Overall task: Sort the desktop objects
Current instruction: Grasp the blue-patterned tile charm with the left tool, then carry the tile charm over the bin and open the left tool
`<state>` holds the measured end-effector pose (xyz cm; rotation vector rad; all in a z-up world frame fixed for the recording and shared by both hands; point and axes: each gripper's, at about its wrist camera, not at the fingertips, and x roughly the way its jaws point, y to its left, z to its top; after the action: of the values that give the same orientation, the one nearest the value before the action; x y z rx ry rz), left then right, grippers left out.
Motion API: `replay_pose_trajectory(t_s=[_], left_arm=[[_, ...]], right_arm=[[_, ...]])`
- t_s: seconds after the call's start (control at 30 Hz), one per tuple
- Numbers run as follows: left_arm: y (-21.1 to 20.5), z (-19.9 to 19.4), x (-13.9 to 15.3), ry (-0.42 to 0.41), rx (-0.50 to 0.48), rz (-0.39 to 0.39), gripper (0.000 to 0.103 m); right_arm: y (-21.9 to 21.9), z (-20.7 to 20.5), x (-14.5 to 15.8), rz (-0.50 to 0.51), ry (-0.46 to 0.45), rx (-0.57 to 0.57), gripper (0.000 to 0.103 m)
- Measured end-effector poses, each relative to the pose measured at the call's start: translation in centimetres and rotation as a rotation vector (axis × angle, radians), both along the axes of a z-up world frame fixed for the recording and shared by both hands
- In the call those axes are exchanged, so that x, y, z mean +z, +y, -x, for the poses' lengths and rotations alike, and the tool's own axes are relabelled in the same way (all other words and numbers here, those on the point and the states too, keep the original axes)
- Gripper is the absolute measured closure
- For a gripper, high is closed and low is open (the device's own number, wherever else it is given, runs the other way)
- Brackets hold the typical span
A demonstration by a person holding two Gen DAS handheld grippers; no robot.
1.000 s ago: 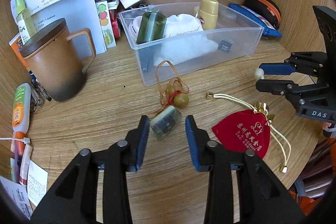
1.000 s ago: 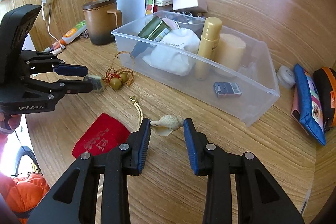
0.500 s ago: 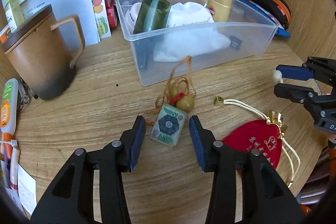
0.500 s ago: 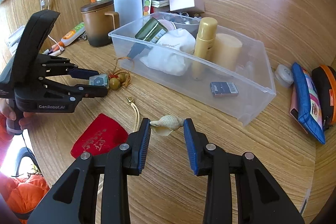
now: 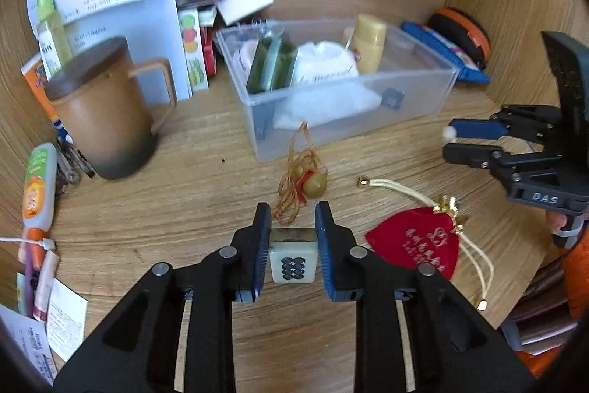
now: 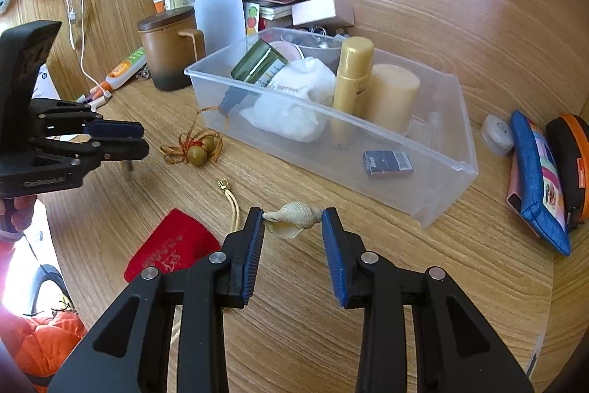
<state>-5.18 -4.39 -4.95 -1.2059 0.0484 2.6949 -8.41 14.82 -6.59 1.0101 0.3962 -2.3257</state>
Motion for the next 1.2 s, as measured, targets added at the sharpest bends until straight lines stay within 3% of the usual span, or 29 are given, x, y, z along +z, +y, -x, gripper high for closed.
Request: replay_pose_trajectory(t_s=[0.43,0.83,1.2], left_arm=[[1.0,1.0,4.4,0.093,-0.027,-0.035,0.079],[1.1,5.4,8.3,0.158,-0.052,-0.068,0.079],[2.0,9.4,7.4,0.127,-0.085,-0.102,0.079]], right_arm=[[1.0,0.8,2.3,0.017,0.042,-0.027,0.073],[2.1,3.9,5.4,0.036,0.091,-0.067,0.073],[1.8,7.7,4.9,0.017,0.066,-0.07,0.073]])
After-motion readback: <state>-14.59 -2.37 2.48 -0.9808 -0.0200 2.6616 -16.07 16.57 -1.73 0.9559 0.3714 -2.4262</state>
